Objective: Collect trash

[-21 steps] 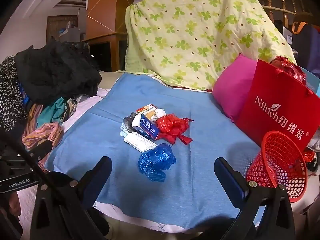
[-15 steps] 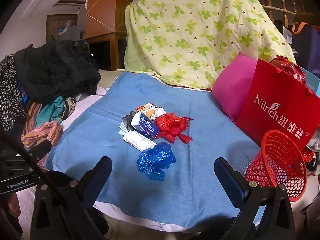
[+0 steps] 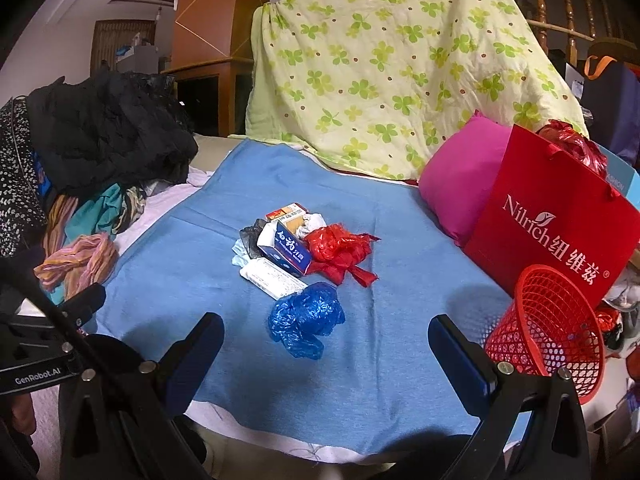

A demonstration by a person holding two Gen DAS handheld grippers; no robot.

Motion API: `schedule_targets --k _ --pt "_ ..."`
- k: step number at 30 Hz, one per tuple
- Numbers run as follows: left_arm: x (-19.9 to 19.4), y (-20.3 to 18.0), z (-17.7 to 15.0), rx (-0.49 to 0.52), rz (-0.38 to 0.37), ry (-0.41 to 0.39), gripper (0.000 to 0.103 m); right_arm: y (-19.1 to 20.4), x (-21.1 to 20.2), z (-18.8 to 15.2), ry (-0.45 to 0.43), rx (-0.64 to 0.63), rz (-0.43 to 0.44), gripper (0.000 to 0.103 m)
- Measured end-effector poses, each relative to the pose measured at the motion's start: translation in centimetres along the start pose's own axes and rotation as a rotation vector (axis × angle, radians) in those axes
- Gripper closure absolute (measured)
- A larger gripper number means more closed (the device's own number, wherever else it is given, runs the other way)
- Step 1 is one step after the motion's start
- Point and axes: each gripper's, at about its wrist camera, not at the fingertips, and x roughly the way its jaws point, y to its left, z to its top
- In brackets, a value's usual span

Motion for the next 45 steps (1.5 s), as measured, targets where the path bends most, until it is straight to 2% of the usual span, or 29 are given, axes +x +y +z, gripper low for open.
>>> schedule_targets --k 33,40,45 --pt "1.7 0.2 -0.9 -0.001 -0.001 0.04 0.0 0.5 1.8 -0.5 0.053 0.045 0.033 0.0" --pt "3.0 0.1 -1.2 -0.001 -0.001 0.067 0.0 0.3 3.6 -0.6 0.082 0.064 0.042 0.0" --pt "5.2 0.2 -1.6 -0.001 0.001 0.112 0.0 -0.2 6.3 -0.9 0.107 0.094 0.107 0.0"
